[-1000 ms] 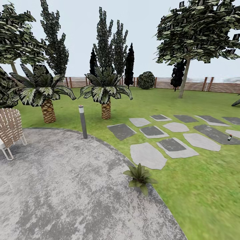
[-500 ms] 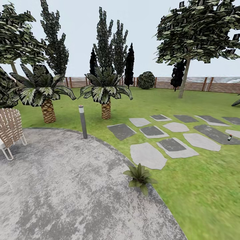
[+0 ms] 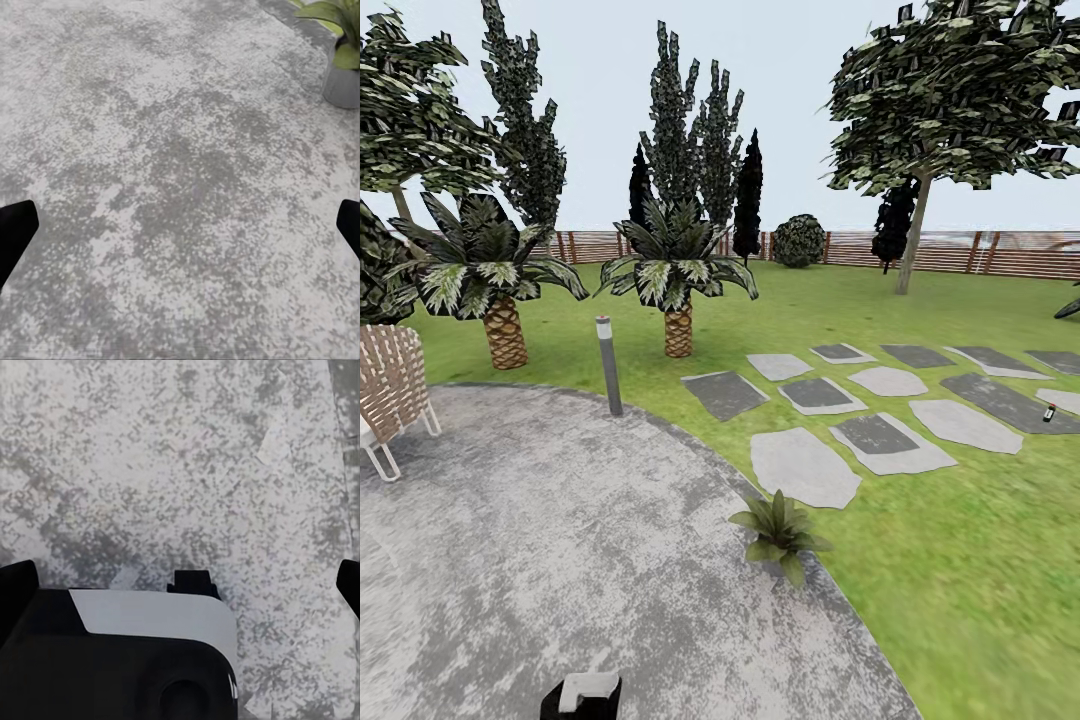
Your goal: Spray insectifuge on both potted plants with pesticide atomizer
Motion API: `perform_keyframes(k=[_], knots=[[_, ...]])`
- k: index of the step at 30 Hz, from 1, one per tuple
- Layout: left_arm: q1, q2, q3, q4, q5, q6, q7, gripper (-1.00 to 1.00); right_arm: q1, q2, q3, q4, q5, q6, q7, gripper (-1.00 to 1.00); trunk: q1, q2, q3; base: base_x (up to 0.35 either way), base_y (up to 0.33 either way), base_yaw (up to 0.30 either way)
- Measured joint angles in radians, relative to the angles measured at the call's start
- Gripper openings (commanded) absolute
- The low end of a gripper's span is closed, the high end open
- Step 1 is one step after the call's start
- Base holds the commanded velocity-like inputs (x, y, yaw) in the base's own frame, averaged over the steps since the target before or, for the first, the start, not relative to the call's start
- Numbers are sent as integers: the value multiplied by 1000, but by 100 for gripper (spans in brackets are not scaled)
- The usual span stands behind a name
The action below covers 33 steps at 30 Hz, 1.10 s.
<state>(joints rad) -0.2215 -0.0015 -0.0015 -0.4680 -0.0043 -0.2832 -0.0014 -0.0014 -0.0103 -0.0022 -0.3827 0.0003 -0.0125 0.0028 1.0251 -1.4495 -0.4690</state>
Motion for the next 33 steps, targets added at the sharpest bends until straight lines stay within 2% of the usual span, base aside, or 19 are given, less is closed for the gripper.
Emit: perform_keyframes(k=[6, 8, 10, 13, 28, 33], knots=[[-5, 5, 0, 0, -1, 0, 0, 100, 0, 3, -2, 0, 0, 0, 0, 100, 0, 0, 0, 0, 0, 0], [-6, 13, 0, -6, -1, -1, 0, 100, 0, 2, -3, 0, 0, 0, -2, 100, 0, 0, 0, 0, 0, 0], [-11, 29, 0, -41, -1, -4, 0, 100, 0, 1, -3, 0, 0, 0, -2, 100, 0, 0, 0, 0, 0, 0], [-13, 36, 0, -76, -2, -4, 0, 100, 0, 3, -3, 0, 0, 0, -5, 100, 0, 0, 0, 0, 0, 0], [-14, 38, -1, -88, -6, -5, 0, 100, 0, 2, -5, 0, -1, 0, -4, 100, 0, 0, 0, 0, 0, -1], [-14, 38, -1, -89, -7, -5, 0, 100, 0, 1, -6, 0, -2, 0, -5, 100, 0, 0, 0, 0, 0, -141]])
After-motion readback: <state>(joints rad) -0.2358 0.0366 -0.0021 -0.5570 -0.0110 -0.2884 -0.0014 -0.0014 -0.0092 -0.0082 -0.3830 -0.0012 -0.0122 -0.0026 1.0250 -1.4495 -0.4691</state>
